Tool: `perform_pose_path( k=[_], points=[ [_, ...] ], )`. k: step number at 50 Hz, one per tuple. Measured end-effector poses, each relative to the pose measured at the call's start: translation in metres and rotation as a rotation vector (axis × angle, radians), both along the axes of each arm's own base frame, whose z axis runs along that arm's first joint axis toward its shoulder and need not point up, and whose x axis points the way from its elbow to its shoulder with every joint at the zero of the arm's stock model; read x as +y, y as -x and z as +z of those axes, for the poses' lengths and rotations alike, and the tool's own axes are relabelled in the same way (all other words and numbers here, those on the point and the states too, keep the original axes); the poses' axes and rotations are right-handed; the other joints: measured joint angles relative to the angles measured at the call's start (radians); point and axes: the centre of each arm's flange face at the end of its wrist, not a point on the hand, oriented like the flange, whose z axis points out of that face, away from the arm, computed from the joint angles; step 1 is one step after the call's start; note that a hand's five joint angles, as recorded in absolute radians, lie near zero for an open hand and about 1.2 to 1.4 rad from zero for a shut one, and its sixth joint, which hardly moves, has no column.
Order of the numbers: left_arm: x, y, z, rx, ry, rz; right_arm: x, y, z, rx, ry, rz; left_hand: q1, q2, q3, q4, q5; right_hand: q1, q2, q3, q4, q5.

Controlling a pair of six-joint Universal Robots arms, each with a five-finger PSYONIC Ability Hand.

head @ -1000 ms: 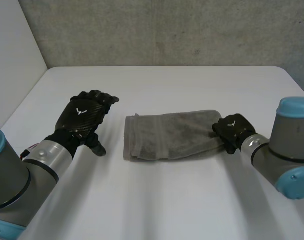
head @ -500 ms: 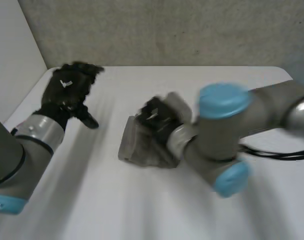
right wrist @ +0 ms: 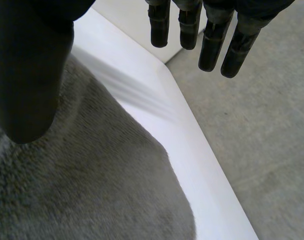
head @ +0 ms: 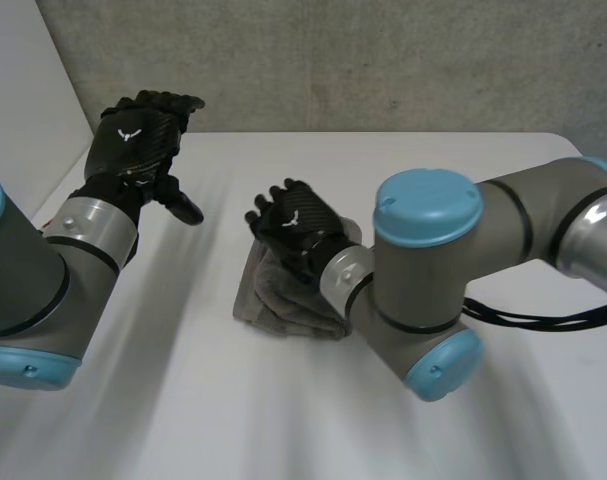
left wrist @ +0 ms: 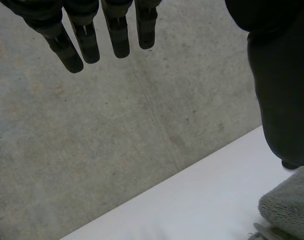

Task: Fold the towel.

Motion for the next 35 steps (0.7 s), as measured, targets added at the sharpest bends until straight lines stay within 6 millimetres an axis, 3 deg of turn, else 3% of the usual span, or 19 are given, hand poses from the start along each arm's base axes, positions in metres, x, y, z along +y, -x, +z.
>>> perform_pose_path(
  k=[10, 15, 25, 30, 35],
  points=[
    [0.001, 0.009, -0.002, 0.031, -0.019, -0.029, -0.021, 0.033, 0.023, -0.047, -0.02, -0.115, 0.0, 0.0, 0.0, 0.0, 0.001, -0.001, 0.0, 0.0, 0.0, 0.0],
    [0.0, 0.02, -0.007, 0.085, -0.055, -0.068, -0.04, 0.057, 0.028, -0.134, -0.115, -0.232, 0.0, 0.0, 0.0, 0.0, 0.001, -0.004, 0.0, 0.0, 0.0, 0.0],
    [-0.009, 0.064, -0.061, 0.029, -0.21, -0.158, -0.055, 0.069, 0.02, -0.277, -0.307, -0.32, 0.0, 0.0, 0.0, 0.0, 0.006, -0.004, 0.0, 0.0, 0.0, 0.0],
    [-0.017, 0.072, -0.094, -0.019, -0.296, -0.16, -0.058, 0.064, 0.003, -0.321, -0.402, -0.335, 0.0, 0.0, 0.0, 0.0, 0.008, -0.004, 0.0, 0.0, 0.0, 0.0],
    [-0.019, 0.071, -0.113, -0.058, -0.348, -0.153, -0.063, 0.057, -0.018, -0.333, -0.464, -0.347, 0.0, 0.0, 0.0, 0.0, 0.008, -0.004, 0.0, 0.0, 0.0, 0.0]
  ],
)
